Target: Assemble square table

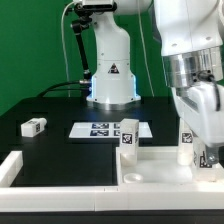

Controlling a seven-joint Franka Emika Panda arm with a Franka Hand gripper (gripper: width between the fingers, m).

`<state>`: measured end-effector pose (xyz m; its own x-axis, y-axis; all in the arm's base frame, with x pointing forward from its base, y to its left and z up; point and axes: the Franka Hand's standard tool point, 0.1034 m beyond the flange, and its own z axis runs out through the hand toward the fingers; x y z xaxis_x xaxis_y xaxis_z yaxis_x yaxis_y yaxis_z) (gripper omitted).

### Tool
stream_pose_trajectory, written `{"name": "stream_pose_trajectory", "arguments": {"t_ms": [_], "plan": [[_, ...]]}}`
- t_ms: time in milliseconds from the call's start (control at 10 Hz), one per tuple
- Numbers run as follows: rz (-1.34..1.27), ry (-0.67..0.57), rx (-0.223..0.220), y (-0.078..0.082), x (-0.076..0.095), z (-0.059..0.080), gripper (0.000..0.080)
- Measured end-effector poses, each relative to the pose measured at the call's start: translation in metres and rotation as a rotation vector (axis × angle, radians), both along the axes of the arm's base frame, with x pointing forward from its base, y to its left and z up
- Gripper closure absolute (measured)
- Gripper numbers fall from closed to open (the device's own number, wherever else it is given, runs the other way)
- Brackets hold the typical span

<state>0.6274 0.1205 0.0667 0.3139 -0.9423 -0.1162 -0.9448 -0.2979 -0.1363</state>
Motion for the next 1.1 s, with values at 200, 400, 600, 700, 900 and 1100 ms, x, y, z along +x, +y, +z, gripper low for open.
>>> {"name": "stream_pose_trajectory", "arguments": {"t_ms": [200, 400, 600, 700, 900, 1100], "plan": [[0.203, -0.027, -0.030, 0.0012, -0.0006, -0.0006, 0.0187], [0.351, -0.049, -0.045, 0.0003, -0.0005, -0.0007, 0.0151], [0.699, -0.085, -0.124, 0.0003, 0.0003, 0.0034, 0.0150], [0.880, -0.101, -0.166, 0.0018, 0.0014, 0.0063, 0.0150], [1.083, -0.121, -0.189, -0.0011, 0.0012, 0.0026, 0.0150], [1.032, -0.115, -0.186, -0.0009, 0.0013, 0.0025, 0.0274]]}}
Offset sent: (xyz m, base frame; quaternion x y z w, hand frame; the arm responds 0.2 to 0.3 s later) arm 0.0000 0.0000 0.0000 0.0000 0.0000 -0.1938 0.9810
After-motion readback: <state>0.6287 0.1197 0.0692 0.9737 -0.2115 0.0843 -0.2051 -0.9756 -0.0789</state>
